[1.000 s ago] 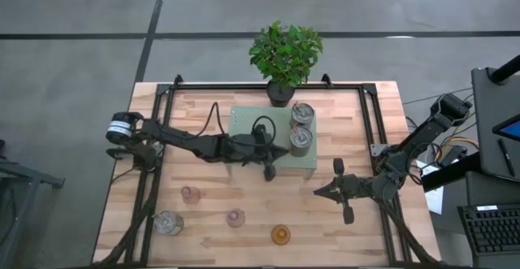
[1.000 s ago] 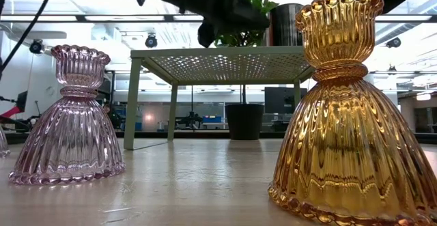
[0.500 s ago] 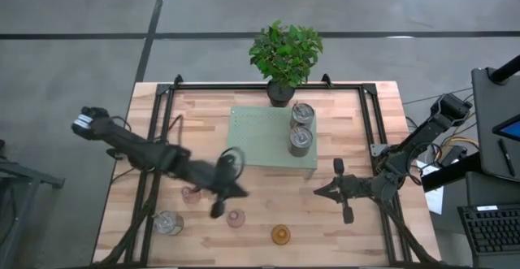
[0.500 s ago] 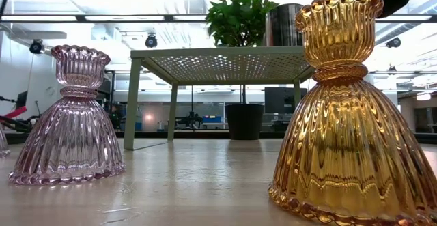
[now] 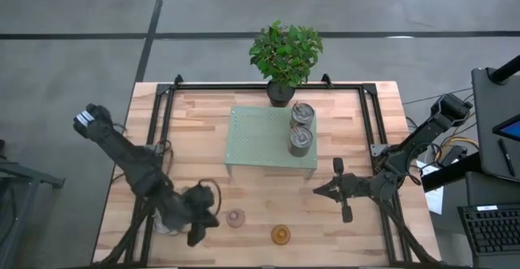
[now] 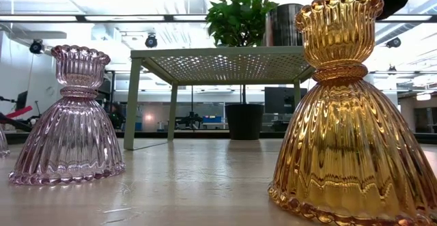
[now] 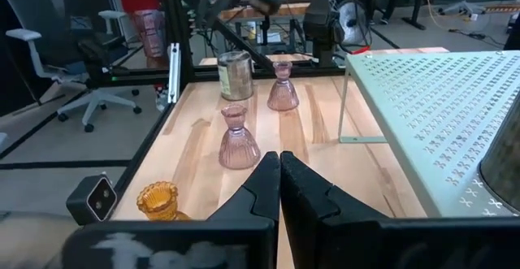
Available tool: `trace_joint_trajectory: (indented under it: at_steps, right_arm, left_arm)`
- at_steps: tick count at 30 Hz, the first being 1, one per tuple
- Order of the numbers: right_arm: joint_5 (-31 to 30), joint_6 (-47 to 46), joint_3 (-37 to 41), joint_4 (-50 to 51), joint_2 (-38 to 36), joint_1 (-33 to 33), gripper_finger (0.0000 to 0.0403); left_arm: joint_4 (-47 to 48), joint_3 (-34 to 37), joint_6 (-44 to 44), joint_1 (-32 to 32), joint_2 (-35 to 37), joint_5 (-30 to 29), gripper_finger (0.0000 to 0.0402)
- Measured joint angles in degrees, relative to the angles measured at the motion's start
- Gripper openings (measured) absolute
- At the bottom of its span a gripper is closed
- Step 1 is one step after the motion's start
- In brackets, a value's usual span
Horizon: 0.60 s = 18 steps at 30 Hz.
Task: Pick & Place candle stick holders
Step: Put the silver candle on the shelf
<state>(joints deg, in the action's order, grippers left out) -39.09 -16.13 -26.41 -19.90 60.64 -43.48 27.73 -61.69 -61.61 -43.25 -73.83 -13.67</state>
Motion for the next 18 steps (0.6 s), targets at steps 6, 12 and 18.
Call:
trace_joint_trajectory:
  at_steps: [6, 12, 18]
  right_arm:
    - [0.09, -2.62, 0.0, -0.03, 0.0, 0.0, 0.0008]
    - [0.11, -3.52, 0.0, -0.18, 1.0, 0.0, 0.0009]
    - [0.11, -5.88, -0.04, -0.59, 3.92, 0.02, 0.0009]
  left_arm:
    - [9.07, 0.11, -15.54, -4.1, -4.48, 0.73, 0.0106]
    - [10.46, 0.13, -21.03, -6.8, -7.84, 1.61, 0.0181]
    - [12.22, 0.12, -23.3, -6.91, -9.79, 10.77, 0.02]
